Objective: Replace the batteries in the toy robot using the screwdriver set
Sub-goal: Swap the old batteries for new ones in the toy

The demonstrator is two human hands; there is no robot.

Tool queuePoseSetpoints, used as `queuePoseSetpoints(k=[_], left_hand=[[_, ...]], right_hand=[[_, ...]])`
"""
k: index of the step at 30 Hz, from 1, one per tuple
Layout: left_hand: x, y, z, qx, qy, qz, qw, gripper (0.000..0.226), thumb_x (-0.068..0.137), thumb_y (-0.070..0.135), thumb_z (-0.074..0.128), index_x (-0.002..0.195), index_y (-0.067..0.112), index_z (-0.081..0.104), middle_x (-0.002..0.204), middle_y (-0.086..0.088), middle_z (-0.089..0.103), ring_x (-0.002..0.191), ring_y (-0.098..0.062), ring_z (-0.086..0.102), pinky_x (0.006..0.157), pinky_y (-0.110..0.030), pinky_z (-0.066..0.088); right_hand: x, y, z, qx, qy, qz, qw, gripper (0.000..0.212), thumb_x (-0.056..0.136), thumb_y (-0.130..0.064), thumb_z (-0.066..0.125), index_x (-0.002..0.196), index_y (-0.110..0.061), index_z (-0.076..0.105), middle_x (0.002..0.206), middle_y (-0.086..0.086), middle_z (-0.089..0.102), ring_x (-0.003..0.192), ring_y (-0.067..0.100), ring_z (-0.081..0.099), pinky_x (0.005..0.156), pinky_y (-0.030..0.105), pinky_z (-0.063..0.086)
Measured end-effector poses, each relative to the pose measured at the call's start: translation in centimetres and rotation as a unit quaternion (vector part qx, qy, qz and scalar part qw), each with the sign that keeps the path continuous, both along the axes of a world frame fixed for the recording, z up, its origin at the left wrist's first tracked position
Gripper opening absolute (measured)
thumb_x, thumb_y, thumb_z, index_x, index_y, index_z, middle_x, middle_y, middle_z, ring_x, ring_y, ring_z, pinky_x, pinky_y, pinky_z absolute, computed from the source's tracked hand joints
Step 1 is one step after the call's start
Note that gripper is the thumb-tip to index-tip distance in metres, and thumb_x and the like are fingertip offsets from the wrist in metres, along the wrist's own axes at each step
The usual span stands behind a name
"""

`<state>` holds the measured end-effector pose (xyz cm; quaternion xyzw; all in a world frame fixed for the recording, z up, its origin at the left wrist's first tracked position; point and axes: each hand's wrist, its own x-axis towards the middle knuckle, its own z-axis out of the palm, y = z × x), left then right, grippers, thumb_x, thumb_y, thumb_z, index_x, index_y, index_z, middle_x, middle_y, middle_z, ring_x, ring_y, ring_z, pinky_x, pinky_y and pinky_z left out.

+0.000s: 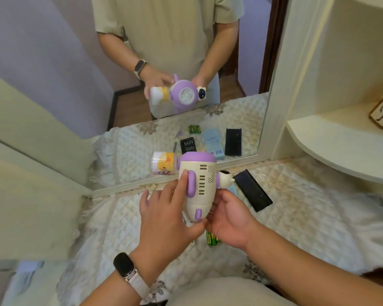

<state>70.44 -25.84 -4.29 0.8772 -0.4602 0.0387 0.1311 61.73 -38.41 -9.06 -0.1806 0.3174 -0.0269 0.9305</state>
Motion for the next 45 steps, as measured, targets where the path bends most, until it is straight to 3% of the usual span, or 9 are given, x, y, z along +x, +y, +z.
queuePoseSetpoints(k=[7, 12, 19, 24, 27, 32, 36, 41, 45], left_hand=[[-0.3, -1.7, 0.4, 0.014, -0.058, -0.022, 0.998, 0.099, 0.063, 0.057, 0.068, 0.151, 0.025, 0.035, 0.122, 0.002, 0.062, 0.095, -0.024, 0.061, 0.088, -0.048, 0.044], [0.2, -2.6, 0.3, 0.001, -0.026, 0.008, 1.000, 0.103, 0.061, 0.060, 0.066, 0.153, 0.026, 0.034, 0.123, 0.006, 0.061, 0.098, -0.021, 0.060, 0.090, -0.044, 0.041], [0.6, -3.2, 0.1, -0.034, 0.035, 0.033, 0.998, 0.108, 0.060, 0.062, 0.064, 0.155, 0.036, 0.020, 0.118, 0.010, 0.058, 0.099, -0.016, 0.056, 0.089, -0.035, 0.030], [0.4, -3.1, -0.1, -0.061, 0.098, 0.056, 0.992, 0.109, 0.059, 0.061, 0.069, 0.154, 0.038, 0.022, 0.119, 0.018, 0.057, 0.106, -0.011, 0.056, 0.095, -0.036, 0.031], [0.5, -2.9, -0.2, -0.106, 0.154, 0.077, 0.979, 0.107, 0.057, 0.057, 0.076, 0.151, 0.045, 0.026, 0.118, 0.025, 0.059, 0.106, -0.007, 0.060, 0.097, -0.046, 0.044], [0.8, -2.1, -0.6, -0.144, 0.201, 0.097, 0.964, 0.107, 0.058, 0.051, 0.082, 0.150, 0.045, 0.028, 0.118, 0.019, 0.066, 0.104, -0.007, 0.065, 0.092, -0.052, 0.051], [0.9, -1.1, -0.8, -0.110, 0.116, 0.077, 0.984, 0.105, 0.059, 0.054, 0.079, 0.151, 0.036, 0.031, 0.119, 0.018, 0.062, 0.103, -0.011, 0.061, 0.096, -0.049, 0.043], [1.2, -0.5, -1.4, 0.004, 0.011, 0.014, 1.000, 0.101, 0.064, 0.061, 0.065, 0.152, 0.027, 0.032, 0.125, 0.008, 0.059, 0.103, -0.017, 0.059, 0.091, -0.040, 0.036], [2.1, 0.5, -1.7, 0.010, 0.017, 0.021, 1.000, 0.102, 0.063, 0.060, 0.068, 0.153, 0.028, 0.031, 0.127, 0.009, 0.059, 0.103, -0.016, 0.060, 0.090, -0.038, 0.035]], right_hand=[[-0.4, -2.1, -0.2, 0.038, 0.007, -0.005, 0.999, 0.032, 0.092, -0.028, 0.050, 0.111, -0.012, 0.071, 0.094, 0.015, 0.071, 0.071, 0.027, 0.068, 0.056, 0.033, 0.054], [-0.3, -3.6, -0.3, 0.047, 0.018, -0.003, 0.999, 0.033, 0.091, -0.015, 0.052, 0.116, 0.002, 0.064, 0.098, 0.022, 0.068, 0.080, 0.034, 0.068, 0.057, 0.037, 0.060], [0.1, -4.4, -1.3, 0.050, 0.053, -0.014, 0.997, 0.025, 0.091, -0.015, 0.055, 0.108, 0.002, 0.065, 0.093, 0.022, 0.069, 0.080, 0.033, 0.068, 0.059, 0.036, 0.060], [0.3, -4.1, -1.2, 0.055, 0.045, -0.010, 0.997, 0.033, 0.092, -0.015, 0.053, 0.118, 0.004, 0.061, 0.094, 0.022, 0.069, 0.076, 0.032, 0.068, 0.056, 0.035, 0.058], [0.3, -3.9, -0.9, 0.050, 0.036, -0.013, 0.998, 0.034, 0.093, -0.013, 0.053, 0.120, 0.006, 0.060, 0.100, 0.024, 0.068, 0.081, 0.032, 0.068, 0.059, 0.035, 0.059], [0.3, -3.5, -0.7, 0.047, 0.024, -0.009, 0.999, 0.035, 0.097, -0.024, 0.046, 0.112, 0.002, 0.064, 0.103, 0.025, 0.069, 0.087, 0.035, 0.068, 0.070, 0.041, 0.060], [0.7, -2.8, -0.7, 0.023, 0.038, 0.001, 0.999, 0.039, 0.098, -0.031, 0.043, 0.114, -0.001, 0.064, 0.106, 0.024, 0.067, 0.091, 0.033, 0.065, 0.082, 0.044, 0.054], [1.6, -1.5, -0.7, 0.023, 0.017, 0.008, 1.000, 0.035, 0.099, -0.025, 0.043, 0.117, -0.007, 0.067, 0.109, 0.018, 0.070, 0.092, 0.031, 0.067, 0.065, 0.037, 0.056], [2.3, -0.5, -0.9, 0.028, 0.025, 0.023, 0.999, 0.033, 0.097, -0.022, 0.045, 0.117, -0.007, 0.068, 0.112, 0.019, 0.070, 0.092, 0.031, 0.068, 0.068, 0.038, 0.056]])
